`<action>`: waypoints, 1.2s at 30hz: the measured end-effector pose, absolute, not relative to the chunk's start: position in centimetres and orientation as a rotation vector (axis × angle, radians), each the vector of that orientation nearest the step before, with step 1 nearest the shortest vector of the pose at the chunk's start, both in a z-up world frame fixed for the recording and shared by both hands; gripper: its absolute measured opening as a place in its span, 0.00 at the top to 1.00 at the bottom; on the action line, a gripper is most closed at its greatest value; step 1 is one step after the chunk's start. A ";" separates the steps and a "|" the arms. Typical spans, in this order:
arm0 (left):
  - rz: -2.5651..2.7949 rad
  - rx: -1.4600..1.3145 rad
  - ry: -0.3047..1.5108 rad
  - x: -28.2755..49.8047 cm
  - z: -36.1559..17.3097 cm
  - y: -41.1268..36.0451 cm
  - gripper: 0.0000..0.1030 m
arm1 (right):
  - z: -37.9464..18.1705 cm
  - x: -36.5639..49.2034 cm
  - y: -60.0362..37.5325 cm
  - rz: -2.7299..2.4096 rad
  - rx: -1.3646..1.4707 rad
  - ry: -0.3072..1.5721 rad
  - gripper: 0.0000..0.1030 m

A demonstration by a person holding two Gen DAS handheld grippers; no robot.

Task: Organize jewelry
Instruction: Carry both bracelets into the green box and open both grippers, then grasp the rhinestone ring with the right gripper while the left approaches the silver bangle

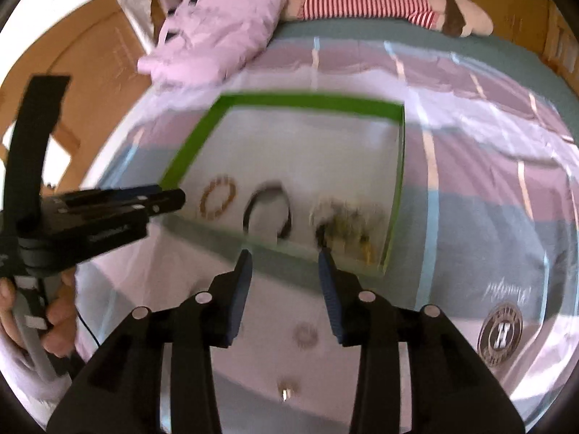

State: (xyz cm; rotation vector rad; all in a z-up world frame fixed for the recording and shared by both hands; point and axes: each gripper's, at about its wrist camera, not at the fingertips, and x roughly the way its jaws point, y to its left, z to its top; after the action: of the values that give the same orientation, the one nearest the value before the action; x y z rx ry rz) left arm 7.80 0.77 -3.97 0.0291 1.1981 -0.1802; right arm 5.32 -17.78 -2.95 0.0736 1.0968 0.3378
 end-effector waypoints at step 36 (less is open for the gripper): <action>-0.171 0.205 1.261 3.6 -10.2 -2.9 0.44 | -11.8 4.3 -15.8 0.287 -0.030 1.234 0.79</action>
State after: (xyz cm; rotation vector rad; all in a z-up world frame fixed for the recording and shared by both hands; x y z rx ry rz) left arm 3.63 -2.85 -10.22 0.2050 1.2608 -0.1708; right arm 4.28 -15.78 -11.85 -0.0300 1.2342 0.2871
